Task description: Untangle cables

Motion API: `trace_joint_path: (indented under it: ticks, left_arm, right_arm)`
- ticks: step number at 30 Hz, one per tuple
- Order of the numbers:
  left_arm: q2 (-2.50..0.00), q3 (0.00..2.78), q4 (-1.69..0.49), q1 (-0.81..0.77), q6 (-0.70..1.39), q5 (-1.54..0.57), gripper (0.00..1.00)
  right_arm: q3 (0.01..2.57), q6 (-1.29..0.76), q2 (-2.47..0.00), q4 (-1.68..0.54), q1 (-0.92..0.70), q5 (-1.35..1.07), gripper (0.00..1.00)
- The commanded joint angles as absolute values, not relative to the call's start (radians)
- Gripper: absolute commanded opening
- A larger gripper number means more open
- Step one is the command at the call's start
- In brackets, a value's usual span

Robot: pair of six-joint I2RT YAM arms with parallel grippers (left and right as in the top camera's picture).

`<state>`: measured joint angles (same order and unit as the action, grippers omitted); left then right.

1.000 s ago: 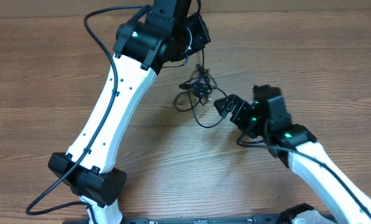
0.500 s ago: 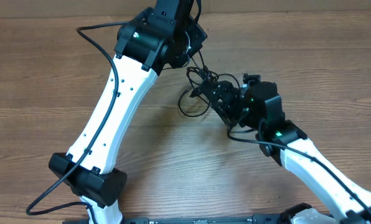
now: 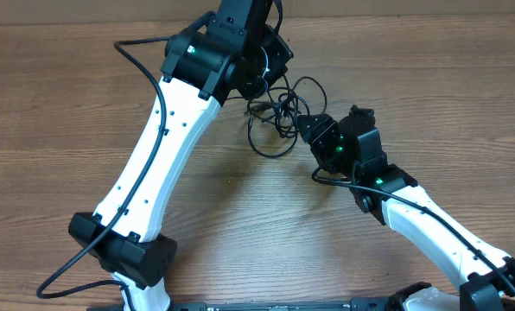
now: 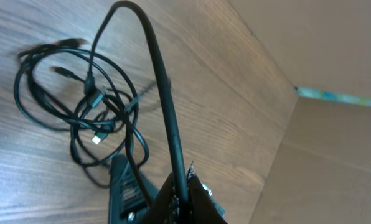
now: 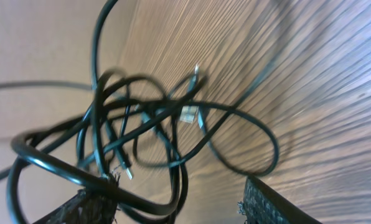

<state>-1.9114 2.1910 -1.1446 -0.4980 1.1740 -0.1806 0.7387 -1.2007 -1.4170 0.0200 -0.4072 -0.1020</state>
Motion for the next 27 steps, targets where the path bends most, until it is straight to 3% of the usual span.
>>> trace_joint_path:
  ticks: [1, 5, 11, 16, 27]
  left_arm:
    - [-1.87, 2.21, -1.148, -0.512, 1.181, -0.253, 0.04]
    - [-1.869, 2.21, -1.142, -0.512, 1.149, -0.264, 0.04]
    - [-1.867, 2.21, -1.055, -0.512, 0.778, -0.395, 0.04]
    - [-1.846, 2.212, -1.042, -0.509, 0.625, -0.429, 0.04]
    - [-1.741, 2.212, -1.102, -0.498, 0.313, -0.513, 0.04]
  right_arm:
    - [0.748, -1.2, -1.419, 0.021, -0.411, 0.0, 0.62]
    - [0.748, -1.19, -1.419, 0.019, -0.411, 0.0, 0.55]
    - [0.748, -1.036, -1.42, 0.004, -0.411, 0.039, 0.46]
    - [0.748, -1.012, -1.42, -0.058, -0.396, 0.086, 0.42]
    - [0.748, -1.012, -1.42, -0.251, -0.244, 0.085, 0.24]
